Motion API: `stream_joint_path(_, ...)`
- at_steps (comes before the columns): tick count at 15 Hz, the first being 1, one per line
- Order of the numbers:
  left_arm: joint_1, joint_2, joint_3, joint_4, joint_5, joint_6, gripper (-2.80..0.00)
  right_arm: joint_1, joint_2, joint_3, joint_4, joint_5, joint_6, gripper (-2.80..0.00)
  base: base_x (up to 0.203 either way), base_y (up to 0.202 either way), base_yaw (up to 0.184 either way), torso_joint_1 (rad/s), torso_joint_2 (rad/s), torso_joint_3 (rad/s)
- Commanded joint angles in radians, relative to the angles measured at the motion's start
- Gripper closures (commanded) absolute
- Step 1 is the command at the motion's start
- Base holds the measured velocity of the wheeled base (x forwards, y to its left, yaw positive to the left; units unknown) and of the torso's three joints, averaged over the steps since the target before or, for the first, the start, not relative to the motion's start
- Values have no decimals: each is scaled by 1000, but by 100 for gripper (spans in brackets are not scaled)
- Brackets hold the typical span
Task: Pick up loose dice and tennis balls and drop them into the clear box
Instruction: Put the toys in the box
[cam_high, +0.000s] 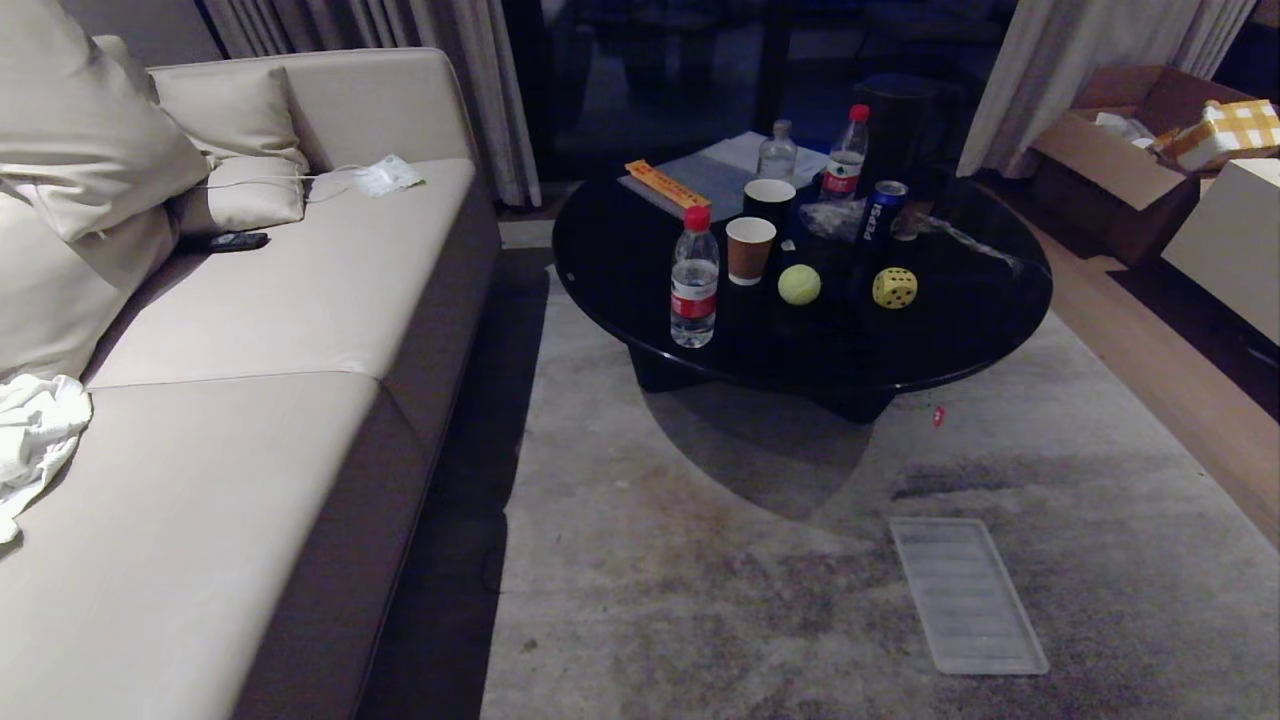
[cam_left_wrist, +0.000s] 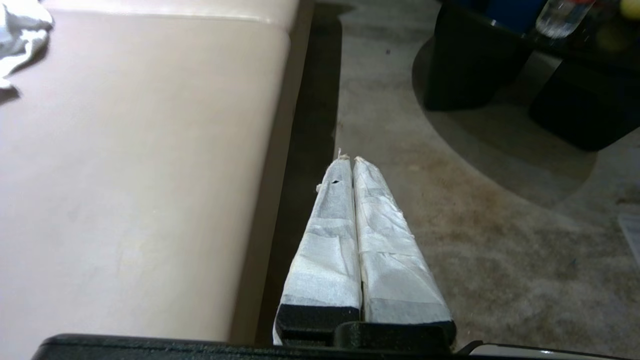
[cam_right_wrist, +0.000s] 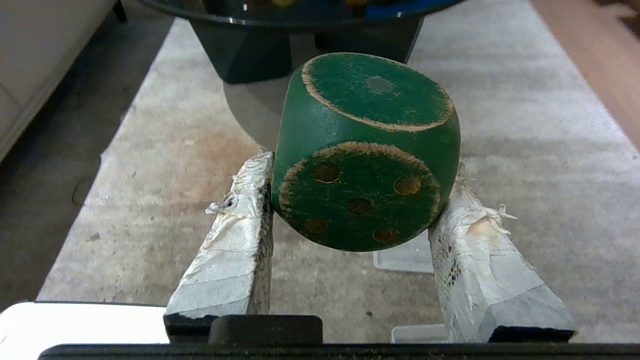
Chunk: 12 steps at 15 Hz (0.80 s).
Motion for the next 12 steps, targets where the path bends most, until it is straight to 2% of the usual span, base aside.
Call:
stream_joint_path(1, 0, 1, 0, 0, 0, -1, 0, 0, 2, 9, 0, 0, -1, 0, 0, 0, 0, -1, 4, 198)
stream_joint_path(12, 0, 1, 0, 0, 3, -7, 0, -1, 2, 9, 0, 0, -1, 0, 0, 0, 0, 3, 4, 203)
